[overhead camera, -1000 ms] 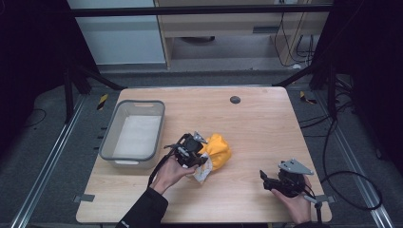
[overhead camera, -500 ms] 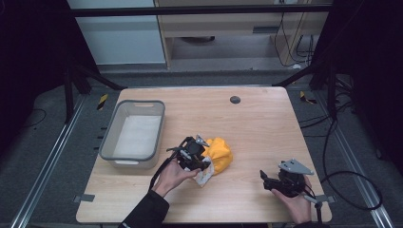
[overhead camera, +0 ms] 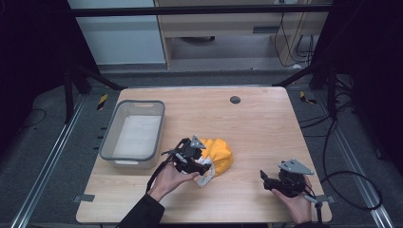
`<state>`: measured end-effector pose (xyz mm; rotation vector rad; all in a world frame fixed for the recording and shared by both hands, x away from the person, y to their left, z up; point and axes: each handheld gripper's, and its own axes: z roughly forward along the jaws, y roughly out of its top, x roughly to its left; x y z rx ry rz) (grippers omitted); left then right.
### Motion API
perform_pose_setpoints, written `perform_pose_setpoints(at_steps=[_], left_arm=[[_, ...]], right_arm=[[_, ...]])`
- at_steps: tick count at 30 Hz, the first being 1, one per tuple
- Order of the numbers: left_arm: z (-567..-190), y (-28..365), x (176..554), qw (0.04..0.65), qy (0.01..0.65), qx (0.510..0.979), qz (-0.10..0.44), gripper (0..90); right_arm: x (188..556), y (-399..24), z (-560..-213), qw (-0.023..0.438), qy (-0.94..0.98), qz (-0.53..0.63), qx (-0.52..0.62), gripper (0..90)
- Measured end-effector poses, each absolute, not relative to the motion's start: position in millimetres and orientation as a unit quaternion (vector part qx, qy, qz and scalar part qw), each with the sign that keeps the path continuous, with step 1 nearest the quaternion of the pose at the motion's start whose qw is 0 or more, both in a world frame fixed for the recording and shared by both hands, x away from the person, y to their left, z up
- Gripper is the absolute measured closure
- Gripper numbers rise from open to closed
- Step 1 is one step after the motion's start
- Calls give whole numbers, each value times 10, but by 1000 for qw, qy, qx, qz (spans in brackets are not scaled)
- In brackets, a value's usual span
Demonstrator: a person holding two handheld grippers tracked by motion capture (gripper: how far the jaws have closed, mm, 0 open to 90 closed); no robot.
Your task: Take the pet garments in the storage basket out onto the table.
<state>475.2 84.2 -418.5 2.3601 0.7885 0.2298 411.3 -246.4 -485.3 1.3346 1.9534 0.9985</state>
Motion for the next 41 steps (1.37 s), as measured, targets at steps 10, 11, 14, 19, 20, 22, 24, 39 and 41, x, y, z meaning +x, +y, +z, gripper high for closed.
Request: perform_pose_setpoints(at_steps=[10,11,14,19,20,22,24,39,41], left_arm=[[-4144,1101,4632,334,311,885,92,330],[-4146,1121,4620,334,312,885,93,321],[-4156,1224,4566,341,314,880,104,290],[-4194,1435,4487,358,330,866,112,267],[-4205,1487,4468,362,333,863,114,265],[-4221,1563,4436,370,339,857,119,259],[-4231,1625,4410,375,344,851,126,252],[-4427,2155,4155,405,393,811,155,232],[-4460,2211,4130,404,399,808,158,232]], right_arm=[[4112,-2471,-4855,283,729,372,499,122],[4111,-2470,-4856,283,729,372,500,122],[4110,-2470,-4857,283,729,372,500,119],[4110,-2475,-4860,282,728,373,502,114],[4110,-2475,-4861,283,728,372,502,114],[4111,-2475,-4862,282,728,372,501,111],[4110,-2473,-4862,281,728,372,502,110],[4107,-2467,-4875,275,729,370,506,92],[4104,-2467,-4872,272,728,371,508,91]])
